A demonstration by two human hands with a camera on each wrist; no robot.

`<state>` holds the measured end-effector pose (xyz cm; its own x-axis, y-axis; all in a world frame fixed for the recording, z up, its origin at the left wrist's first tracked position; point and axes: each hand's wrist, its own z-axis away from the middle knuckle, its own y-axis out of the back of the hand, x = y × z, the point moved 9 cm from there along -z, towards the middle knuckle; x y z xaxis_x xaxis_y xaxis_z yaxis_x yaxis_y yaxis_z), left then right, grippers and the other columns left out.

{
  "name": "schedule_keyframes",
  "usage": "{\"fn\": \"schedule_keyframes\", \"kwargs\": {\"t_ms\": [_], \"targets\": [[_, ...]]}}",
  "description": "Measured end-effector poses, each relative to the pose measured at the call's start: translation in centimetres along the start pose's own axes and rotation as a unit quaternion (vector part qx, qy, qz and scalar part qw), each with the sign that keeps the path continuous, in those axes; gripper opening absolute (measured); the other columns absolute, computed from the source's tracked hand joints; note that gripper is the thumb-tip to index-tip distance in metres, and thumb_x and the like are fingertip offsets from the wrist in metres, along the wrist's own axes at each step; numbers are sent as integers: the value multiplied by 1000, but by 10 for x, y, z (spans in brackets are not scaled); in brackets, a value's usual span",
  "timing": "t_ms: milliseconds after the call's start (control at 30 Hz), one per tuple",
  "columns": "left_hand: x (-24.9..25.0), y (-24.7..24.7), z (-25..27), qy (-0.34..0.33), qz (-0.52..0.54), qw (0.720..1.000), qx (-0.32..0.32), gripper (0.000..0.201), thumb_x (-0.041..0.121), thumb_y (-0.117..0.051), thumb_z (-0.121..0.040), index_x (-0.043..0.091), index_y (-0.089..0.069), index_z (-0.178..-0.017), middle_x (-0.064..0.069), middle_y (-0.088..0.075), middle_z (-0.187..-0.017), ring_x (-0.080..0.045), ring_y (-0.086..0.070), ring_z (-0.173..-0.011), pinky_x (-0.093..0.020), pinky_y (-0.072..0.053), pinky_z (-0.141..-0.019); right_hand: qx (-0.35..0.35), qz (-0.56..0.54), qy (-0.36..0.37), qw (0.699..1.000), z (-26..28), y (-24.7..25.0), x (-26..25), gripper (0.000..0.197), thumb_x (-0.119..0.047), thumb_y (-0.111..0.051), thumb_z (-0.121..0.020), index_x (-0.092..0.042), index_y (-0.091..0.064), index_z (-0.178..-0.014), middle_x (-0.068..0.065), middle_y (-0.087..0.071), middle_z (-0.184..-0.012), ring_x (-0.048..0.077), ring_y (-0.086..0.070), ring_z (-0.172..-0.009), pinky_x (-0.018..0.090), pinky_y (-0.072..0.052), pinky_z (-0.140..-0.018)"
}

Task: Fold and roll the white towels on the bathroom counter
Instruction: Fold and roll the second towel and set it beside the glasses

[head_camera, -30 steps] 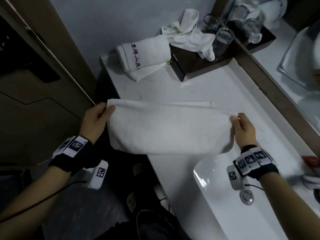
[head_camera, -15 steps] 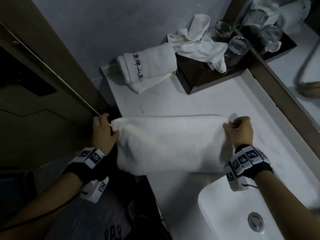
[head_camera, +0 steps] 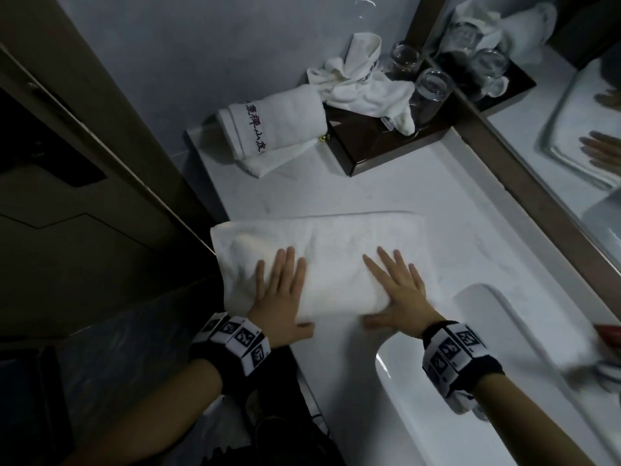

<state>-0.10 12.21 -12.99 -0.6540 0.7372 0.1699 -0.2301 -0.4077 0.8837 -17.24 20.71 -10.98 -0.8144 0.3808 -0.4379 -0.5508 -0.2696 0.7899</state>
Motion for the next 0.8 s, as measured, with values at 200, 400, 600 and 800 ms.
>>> {"fn": "schedule_keyframes", "kwargs": {"t_ms": [200,400,600,800], "targets": [[-1,10,3,14,-63,998,-4,101,40,-56,-84,7,20,-142,-19,23,-152,-35,20,-141,-59,7,-112,13,105,-3,994,2,6,5,97,-8,-62,-81,-40,3,-145,-10,8,-157,13,9,-145,35,-2,-118],[-17,19,23,13,-37,999,36,89,-12,-41,-80,21,10,-146,-1,17,-157,-20,10,-145,-55,-5,-114,124,58,-73,988,26,39,27,66,-4,-54,-83,-28,-35,-142,-5,-31,-152,17,-30,-140,29,-23,-112],[-69,69,57,6,156,976,154,44,8,-38,-83,2,-57,-122,-23,-55,-130,-38,-54,-119,-40,-39,-103,165,-123,-197,959,48,71,66,32,-28,-69,-79,-12,-68,-107,13,-59,-128,27,-45,-129,32,-35,-100],[-101,138,57,38,205,968,137,45,30,-43,-79,4,-60,-112,-24,-64,-108,-37,-61,-100,-48,-46,-89,225,-351,-167,894,60,84,65,45,-27,-60,-86,14,-44,-77,10,-40,-73,21,-41,-71,36,-36,-68]]}}
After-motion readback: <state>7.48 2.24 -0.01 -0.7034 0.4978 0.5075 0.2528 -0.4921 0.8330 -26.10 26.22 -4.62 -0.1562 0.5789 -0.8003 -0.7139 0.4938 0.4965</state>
